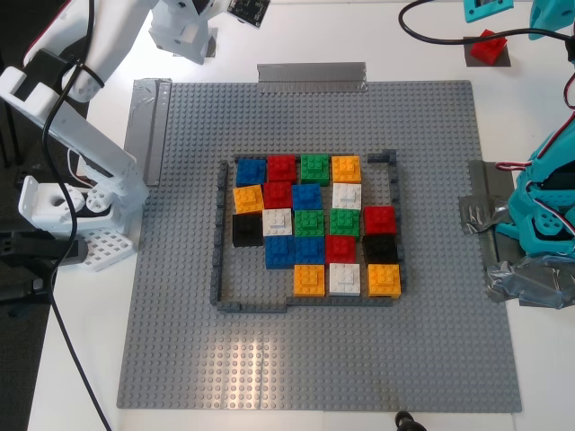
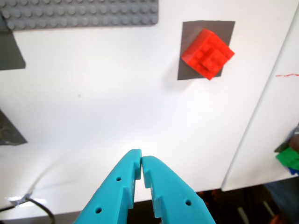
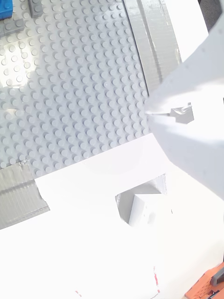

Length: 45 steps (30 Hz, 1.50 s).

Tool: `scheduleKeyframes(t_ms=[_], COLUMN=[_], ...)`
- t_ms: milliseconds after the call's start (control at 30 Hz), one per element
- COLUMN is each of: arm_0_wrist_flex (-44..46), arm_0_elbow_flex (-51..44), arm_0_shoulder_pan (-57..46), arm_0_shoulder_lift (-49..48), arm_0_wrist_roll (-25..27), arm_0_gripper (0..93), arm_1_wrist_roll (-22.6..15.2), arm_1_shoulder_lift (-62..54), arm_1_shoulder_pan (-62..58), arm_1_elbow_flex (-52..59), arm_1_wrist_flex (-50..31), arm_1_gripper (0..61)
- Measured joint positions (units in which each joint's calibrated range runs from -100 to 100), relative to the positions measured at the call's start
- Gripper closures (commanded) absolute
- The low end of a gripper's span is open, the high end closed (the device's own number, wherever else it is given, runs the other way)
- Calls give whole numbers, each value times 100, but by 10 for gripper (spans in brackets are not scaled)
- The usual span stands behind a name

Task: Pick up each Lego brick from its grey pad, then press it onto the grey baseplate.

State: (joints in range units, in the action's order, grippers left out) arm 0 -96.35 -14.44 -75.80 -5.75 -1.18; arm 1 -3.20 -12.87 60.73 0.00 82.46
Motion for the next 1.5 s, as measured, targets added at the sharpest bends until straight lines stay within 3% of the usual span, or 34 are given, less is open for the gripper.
scheduleKeyframes(t_ms=[100,267,600,767,933,1167,1500], arm_0_wrist_flex=[35,-26,-9,-9,-9,-9,-9], arm_0_elbow_flex=[137,137,146,146,146,146,146], arm_0_shoulder_pan=[0,0,-22,-22,-22,-407,-511], arm_0_shoulder_lift=[-161,-338,-347,-355,-355,-355,-355], arm_0_wrist_roll=[0,5,10,5,-16,26,904], arm_0_gripper=[927,927,927,927,927,927,927], arm_1_wrist_roll=[-44,-68,-73,-39,-59,39,342], arm_1_shoulder_lift=[-69,-285,-294,-294,-242,449,1658], arm_1_shoulder_pan=[-91,-418,-327,-109,227,682,1255], arm_1_elbow_flex=[126,1509,1615,1219,967,145,-1547], arm_1_wrist_flex=[-97,-177,-241,-40,-338,-394,-209], arm_1_gripper=[612,612,612,612,612,612,611])
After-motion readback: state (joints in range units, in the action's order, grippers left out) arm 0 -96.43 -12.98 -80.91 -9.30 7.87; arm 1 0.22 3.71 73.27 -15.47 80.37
